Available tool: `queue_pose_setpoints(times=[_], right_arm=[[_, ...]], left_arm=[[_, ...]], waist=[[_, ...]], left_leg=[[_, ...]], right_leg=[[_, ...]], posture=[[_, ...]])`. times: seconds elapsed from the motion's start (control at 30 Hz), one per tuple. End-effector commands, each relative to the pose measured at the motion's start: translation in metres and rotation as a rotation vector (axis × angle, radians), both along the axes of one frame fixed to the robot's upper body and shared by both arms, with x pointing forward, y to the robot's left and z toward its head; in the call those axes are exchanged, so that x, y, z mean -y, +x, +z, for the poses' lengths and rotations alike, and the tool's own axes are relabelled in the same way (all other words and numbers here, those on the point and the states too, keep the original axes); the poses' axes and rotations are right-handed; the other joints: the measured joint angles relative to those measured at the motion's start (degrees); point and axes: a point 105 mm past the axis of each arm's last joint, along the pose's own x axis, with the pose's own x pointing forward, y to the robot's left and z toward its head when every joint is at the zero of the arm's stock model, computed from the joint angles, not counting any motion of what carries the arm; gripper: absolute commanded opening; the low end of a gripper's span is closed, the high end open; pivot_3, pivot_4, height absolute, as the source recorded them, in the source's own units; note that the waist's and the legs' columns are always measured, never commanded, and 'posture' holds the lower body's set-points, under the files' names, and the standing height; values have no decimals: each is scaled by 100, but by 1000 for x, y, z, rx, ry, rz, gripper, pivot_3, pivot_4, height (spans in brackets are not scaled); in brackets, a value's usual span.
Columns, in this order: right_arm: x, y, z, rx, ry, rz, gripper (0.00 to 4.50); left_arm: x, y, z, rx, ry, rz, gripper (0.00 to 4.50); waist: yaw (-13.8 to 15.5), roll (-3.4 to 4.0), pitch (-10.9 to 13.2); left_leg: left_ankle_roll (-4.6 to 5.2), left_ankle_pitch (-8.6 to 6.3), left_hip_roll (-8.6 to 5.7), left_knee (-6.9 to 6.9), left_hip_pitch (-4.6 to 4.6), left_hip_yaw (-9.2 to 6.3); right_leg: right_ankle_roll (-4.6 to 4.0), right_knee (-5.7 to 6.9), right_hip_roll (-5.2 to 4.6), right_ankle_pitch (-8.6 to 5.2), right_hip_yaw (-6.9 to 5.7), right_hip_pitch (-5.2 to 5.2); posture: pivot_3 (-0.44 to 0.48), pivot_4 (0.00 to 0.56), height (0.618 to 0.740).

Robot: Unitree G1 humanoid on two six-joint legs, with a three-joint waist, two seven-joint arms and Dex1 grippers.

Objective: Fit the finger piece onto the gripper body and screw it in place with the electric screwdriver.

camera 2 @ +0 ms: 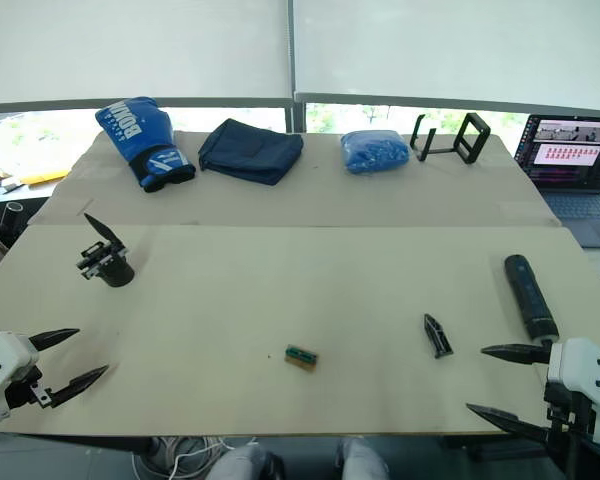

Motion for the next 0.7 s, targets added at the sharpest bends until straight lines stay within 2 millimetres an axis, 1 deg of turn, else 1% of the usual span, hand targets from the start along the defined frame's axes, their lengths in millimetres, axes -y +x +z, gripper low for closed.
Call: queue_pose_setpoints(times=[0.03,0.17,0.23,0.3,0.37,0.47,0.5,0.57,0.63,0.7], right_arm=[[-3,5,9,49,8,19,4423],[-10,13,12,84,28,26,4423],[-15,21,15,142,61,11,4423],[-32,26,26,263,165,38,4423],[-46,28,34,322,251,58,4423],[-79,24,39,410,320,173,4423],[-85,24,42,436,337,185,4423],[-101,25,47,439,413,194,4423],[-113,25,50,438,459,207,4423],[-123,26,53,450,484,219,4423]], left_arm=[[0,3,15,56,-29,13,4500],[2,2,18,56,-79,18,4500],[3,2,18,56,-107,39,4500],[-1,3,18,82,-145,104,4500],[-7,3,19,117,-172,176,4500],[-35,-6,18,192,-289,411,4500],[-40,-9,17,209,-306,454,4500],[-60,-20,14,266,-348,613,4500],[-74,-30,9,303,-379,726,4500],[-80,-34,10,347,-390,785,4500]], waist=[[-1,0,0],[-6,-1,0],[-6,-2,-1],[-10,-2,-1],[-13,-1,-1],[-21,-2,-1],[-24,-4,-2],[-15,-5,-2],[-11,-8,-4],[-7,-20,-11]], left_leg=[[0,0,0,0,0,0],[-1,2,0,2,0,2],[-7,5,0,2,1,1],[-9,6,0,2,1,1],[-11,8,1,2,1,3],[3,23,2,2,3,2],[4,23,3,3,4,1],[1,24,4,3,5,1],[0,23,3,5,5,4],[-3,22,2,6,5,3]], right_leg=[[0,0,0,0,-1,0],[2,3,1,2,0,0],[2,4,2,2,-1,0],[3,5,4,3,0,0],[4,11,6,4,1,1],[3,16,6,5,3,0],[3,20,5,4,5,2],[3,20,5,4,5,2],[2,23,4,5,4,1],[0,22,3,6,2,1]], posture=[[0,150,740],[0,150,740],[0,150,740],[0,150,740],[0,150,740],[0,150,740],[0,150,740],[0,150,740],[0,150,740],[0,150,740]])
